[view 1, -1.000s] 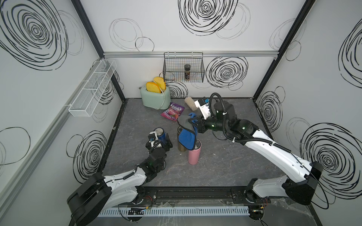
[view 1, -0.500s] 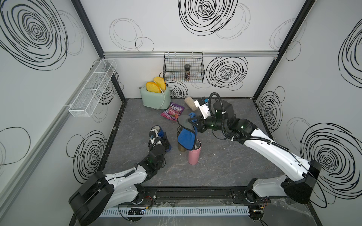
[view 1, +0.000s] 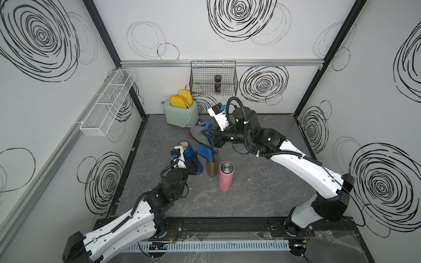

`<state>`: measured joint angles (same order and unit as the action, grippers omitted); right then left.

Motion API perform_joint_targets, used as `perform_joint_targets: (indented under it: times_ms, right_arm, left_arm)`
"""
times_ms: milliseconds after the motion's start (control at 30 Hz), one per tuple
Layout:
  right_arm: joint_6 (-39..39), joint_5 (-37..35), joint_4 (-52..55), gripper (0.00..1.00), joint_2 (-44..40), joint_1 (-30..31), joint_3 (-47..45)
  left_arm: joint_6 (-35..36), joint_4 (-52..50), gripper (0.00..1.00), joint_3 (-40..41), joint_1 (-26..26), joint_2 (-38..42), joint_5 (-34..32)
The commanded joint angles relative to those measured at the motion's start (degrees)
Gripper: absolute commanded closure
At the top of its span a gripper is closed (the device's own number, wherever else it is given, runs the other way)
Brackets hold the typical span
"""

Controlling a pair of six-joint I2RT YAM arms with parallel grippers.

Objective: Wipe the surface of the thermos
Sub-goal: Pick up the thermos from the center of the board, then wipe the dirt from the surface of the thermos.

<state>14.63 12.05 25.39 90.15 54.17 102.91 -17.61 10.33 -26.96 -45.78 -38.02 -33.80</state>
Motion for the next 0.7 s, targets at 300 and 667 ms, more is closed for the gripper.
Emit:
perform_joint_targets:
  times_ms: [300, 667]
  right_arm:
    - [-1.1, 0.7, 5.8, 1.00, 3.1, 8.3, 8.9]
    - [5.4, -5.3, 4.3, 1.00, -6.2, 16.7, -2.1]
  left_arm:
    - [9.8, -22.2, 0.94, -19.6, -11.9, -0.6, 7.5]
    - [14.0, -24.1, 1.00, -24.6, -19.4, 3.1, -3.7]
